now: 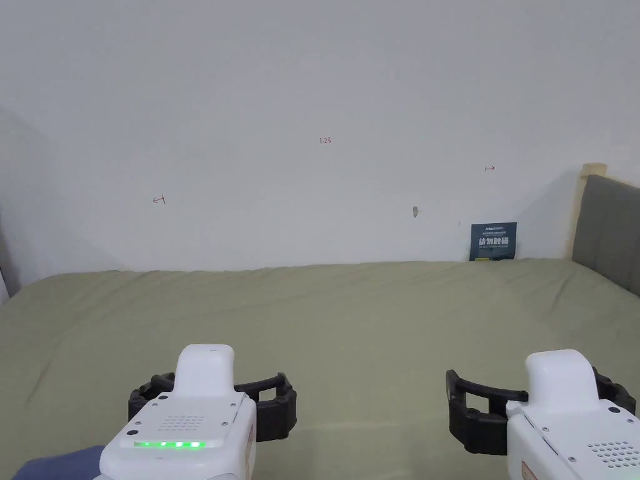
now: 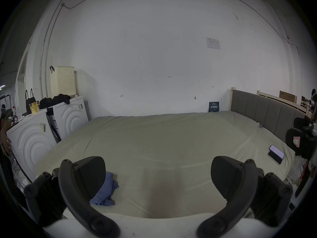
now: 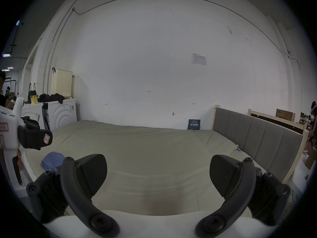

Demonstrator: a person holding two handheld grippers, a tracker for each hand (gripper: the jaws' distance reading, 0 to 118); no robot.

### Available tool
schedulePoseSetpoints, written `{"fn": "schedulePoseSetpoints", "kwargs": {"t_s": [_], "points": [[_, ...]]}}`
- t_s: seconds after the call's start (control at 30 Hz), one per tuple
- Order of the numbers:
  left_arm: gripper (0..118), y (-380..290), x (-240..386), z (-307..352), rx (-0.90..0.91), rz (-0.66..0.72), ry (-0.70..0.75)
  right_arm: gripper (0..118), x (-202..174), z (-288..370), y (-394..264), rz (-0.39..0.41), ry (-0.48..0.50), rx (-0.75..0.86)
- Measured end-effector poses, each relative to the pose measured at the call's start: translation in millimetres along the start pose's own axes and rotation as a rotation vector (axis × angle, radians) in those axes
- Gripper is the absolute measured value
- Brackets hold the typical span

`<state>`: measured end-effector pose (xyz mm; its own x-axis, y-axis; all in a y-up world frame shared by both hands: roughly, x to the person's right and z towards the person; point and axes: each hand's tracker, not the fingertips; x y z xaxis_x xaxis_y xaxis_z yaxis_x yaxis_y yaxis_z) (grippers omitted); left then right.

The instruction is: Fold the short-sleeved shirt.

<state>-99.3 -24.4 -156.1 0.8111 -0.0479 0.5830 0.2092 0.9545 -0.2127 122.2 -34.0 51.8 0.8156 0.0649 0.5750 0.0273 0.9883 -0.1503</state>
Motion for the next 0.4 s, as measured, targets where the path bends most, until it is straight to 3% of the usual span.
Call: {"fn": "schedulePoseSetpoints", "kwargs": {"t_s": [0.3, 0.4], "points": [[118, 1.0, 4.9, 4.9, -0.006, -0.054, 0.011, 118, 3.1, 3.1, 0.5, -0.035, 0.02, 0.03], [118, 0.5, -0.8, 6.6, -0.008, 0.019, -0.051, 118, 4.1, 0.7, 1.0, -0.038, 0.022, 0.02]]}}
